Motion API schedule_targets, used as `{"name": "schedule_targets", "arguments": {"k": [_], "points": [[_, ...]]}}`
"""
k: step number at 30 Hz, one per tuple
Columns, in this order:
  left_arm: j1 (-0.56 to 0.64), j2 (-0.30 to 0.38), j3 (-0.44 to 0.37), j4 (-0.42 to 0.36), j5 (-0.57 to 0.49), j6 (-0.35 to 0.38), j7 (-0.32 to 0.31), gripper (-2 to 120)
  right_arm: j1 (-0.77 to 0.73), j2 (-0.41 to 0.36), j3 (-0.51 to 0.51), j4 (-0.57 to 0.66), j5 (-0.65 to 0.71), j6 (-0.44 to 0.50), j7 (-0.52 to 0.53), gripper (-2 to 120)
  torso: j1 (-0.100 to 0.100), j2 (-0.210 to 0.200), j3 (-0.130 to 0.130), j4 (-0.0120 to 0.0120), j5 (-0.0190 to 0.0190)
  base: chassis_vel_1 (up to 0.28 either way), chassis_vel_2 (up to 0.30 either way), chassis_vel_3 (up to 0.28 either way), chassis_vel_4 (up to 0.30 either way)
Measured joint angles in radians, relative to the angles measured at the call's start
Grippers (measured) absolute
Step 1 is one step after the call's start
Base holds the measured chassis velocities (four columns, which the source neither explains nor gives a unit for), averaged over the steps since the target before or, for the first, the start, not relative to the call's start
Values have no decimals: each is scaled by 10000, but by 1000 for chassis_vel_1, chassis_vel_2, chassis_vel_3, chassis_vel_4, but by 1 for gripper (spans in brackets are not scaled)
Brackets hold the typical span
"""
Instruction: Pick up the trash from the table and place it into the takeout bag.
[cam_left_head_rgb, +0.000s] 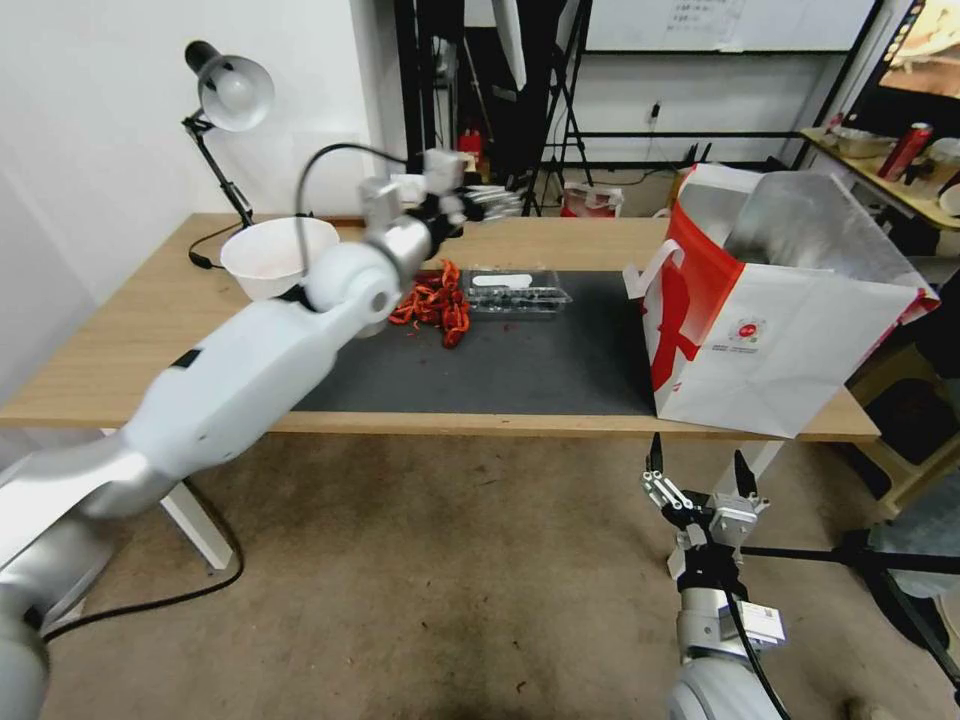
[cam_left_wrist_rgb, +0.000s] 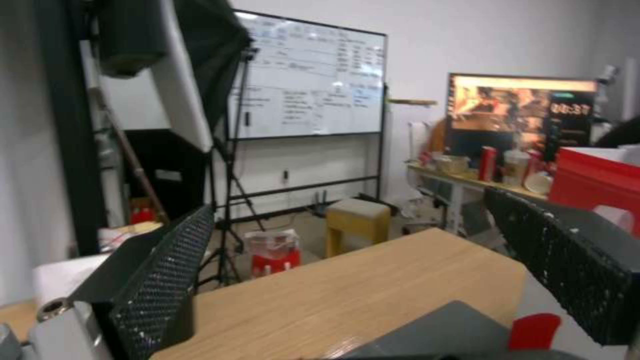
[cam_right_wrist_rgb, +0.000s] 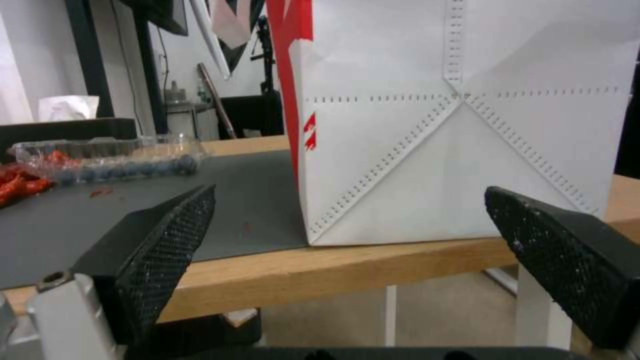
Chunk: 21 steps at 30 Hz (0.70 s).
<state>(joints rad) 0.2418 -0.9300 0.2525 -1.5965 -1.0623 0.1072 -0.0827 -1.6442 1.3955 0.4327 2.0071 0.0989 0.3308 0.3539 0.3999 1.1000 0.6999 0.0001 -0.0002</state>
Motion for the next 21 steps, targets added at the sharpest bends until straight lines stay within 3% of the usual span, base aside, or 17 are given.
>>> {"name": "schedule_targets", "arguments": {"k": [8,21], "points": [[2407,678,-1834,-928,370,19,45,100,30,-34,-82,1,-18,-32,-20,100,0,0,0,0,2,0,0,0,0],[4907,1121,-3779,-1732,1327,-507,150,100,82,-31,-153,-45,-45,-36,-35,100,0,0,1,-2,0,0,0,0,0]]}}
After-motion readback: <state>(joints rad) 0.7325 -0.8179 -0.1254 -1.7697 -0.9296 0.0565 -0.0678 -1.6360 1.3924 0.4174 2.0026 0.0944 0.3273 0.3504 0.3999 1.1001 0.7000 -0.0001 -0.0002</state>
